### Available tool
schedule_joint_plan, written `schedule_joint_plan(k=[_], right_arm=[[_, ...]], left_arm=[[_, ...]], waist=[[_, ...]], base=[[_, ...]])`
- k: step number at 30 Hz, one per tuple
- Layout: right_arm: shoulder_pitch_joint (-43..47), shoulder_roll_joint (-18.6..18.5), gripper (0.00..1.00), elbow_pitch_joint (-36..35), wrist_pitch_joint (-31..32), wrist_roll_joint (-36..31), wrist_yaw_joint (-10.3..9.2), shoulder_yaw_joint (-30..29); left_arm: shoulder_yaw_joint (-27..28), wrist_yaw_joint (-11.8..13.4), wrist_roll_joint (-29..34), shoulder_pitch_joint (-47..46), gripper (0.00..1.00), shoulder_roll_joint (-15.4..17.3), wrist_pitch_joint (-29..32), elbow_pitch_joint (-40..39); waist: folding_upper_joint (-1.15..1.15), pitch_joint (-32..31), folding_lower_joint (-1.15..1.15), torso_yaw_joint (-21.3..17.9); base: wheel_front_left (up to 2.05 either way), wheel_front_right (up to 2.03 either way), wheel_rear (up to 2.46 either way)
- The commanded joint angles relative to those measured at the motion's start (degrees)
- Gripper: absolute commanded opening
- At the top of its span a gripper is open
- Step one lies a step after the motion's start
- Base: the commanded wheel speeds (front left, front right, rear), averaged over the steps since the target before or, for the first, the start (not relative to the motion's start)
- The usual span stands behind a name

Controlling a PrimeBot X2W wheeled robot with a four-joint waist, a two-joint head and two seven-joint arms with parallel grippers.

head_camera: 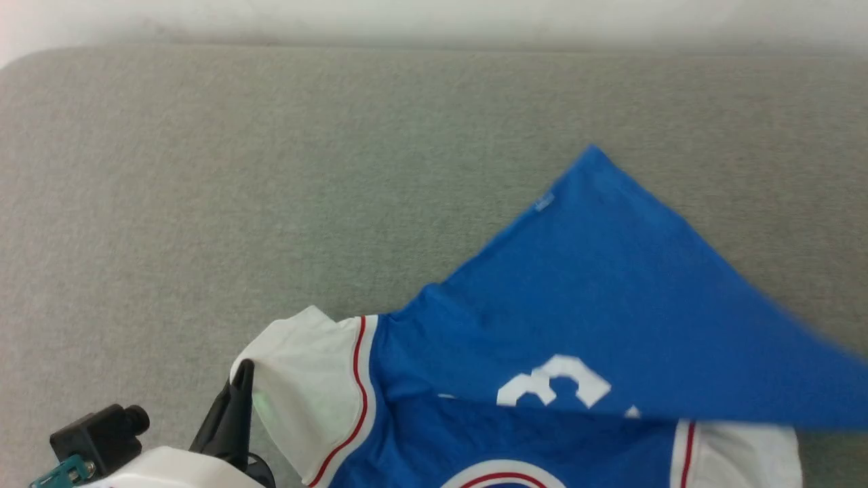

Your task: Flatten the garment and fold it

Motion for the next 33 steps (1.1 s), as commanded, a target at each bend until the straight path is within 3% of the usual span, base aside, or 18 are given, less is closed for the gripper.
schedule_joint_plan(k=[1, 7, 13, 14, 15, 19, 24, 28, 33], right_arm=[[2.0, 0.5, 0.0, -0.2, 0.2, 0.6, -0.04, -0.2], [11.7, 1.5, 0.0, 5.3, -6.8, 0.9, -0.04, 3.0], [10.9, 1.5, 0.0, 17.0, -18.6, -0.4, -0.04, 11.2], [10.3, 1.5, 0.27, 18.4, -20.0, -1.4, -0.04, 12.0], [9.9, 1.5, 1.0, 19.4, -20.9, -2.5, -0.04, 12.9], [8.9, 0.6, 1.0, 17.9, -20.7, -4.4, -0.04, 14.8], [6.7, -2.2, 1.0, 2.3, -14.2, -2.3, -0.04, 14.8], [-0.2, -5.8, 1.0, -8.0, -9.7, -2.6, -0.04, 15.5], [-12.0, -10.2, 1.0, -7.2, -6.5, -4.2, -0.04, 22.2]], left_arm=[[0.2, 0.2, 0.0, 0.7, 0.0, 0.4, 0.1, -0.3], [0.6, 0.9, 0.0, 1.9, 0.0, 1.1, 0.9, -0.9], [0.2, 1.5, 0.2, 2.1, 0.0, 1.7, 2.1, -1.6], [0.0, 1.5, 0.2, 2.0, 0.0, 1.8, 2.3, -1.6], [-0.2, 1.5, 0.3, 1.9, 0.0, 1.8, 2.5, -1.6], [-1.0, 1.5, 0.4, 1.4, 0.0, 1.7, 3.0, -1.6], [-1.4, 1.3, 0.5, 1.2, 0.0, 1.2, 2.4, -1.8], [-2.2, 0.7, 0.6, 0.2, 0.0, 0.4, 1.5, -1.9], [-3.5, -0.5, 0.7, -2.5, 0.0, -0.8, 0.4, -0.8]], waist=[[0.0, -3.7, 0.02, -3.7], [0.0, -4.8, 0.02, -4.1], [0.0, -6.4, 0.02, -4.3], [0.0, -6.5, 0.02, -4.3], [0.0, -6.7, 0.02, -4.2], [0.0, -7.0, 0.02, -3.5], [0.0, -5.9, 0.02, -2.1], [0.0, -3.5, 0.02, -0.1], [0.0, 0.4, 0.02, 3.0]], base=[[0.0, 0.0, 0.0], [0.0, 0.0, 0.0], [0.0, 0.0, 0.0], [0.0, 0.0, 0.0], [0.0, 0.0, 0.0], [0.0, 0.0, 0.0], [0.0, 0.0, 0.0], [0.0, 0.0, 0.0], [0.0, 0.0, 0.0]])
